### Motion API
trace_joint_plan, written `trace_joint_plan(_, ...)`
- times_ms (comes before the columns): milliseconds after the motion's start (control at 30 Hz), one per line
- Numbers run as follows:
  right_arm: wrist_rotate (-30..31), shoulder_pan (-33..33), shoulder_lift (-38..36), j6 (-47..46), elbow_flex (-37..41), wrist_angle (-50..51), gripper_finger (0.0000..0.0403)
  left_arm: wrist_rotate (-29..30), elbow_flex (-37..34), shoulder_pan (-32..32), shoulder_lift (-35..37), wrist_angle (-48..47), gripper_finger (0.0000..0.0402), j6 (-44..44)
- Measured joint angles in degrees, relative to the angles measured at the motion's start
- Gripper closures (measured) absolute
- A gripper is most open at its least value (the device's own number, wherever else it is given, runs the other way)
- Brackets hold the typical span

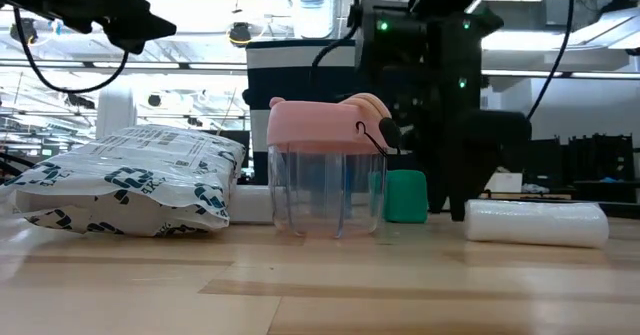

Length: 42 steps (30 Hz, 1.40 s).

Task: Pick & place medical supplies in basket/bin
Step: Put the green bandage into the blue bin

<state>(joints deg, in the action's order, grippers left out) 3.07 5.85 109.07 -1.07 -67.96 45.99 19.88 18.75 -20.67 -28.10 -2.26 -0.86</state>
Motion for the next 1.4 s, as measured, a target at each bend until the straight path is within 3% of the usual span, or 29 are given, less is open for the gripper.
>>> trace_joint_plan(1000, 1.23, -0.74, 0.70, 4.12, -0.04, -9.04, 0.0121, -0.08, 0.06, 0.00, -0.04, -0.09, 0.0161, 1.10)
trace_joint_plan(1133, 1.03, -0.74, 0.70, 4.11, -0.07, -9.08, 0.0153, -0.07, 0.06, 0.00, -0.04, -0.09, 0.0161, 1.11)
trace_joint_plan(1400, 0.88, -0.74, 0.70, 3.30, -0.11, -8.09, 0.0261, -0.08, 0.06, 0.00, -0.04, -0.09, 0.0161, 1.28)
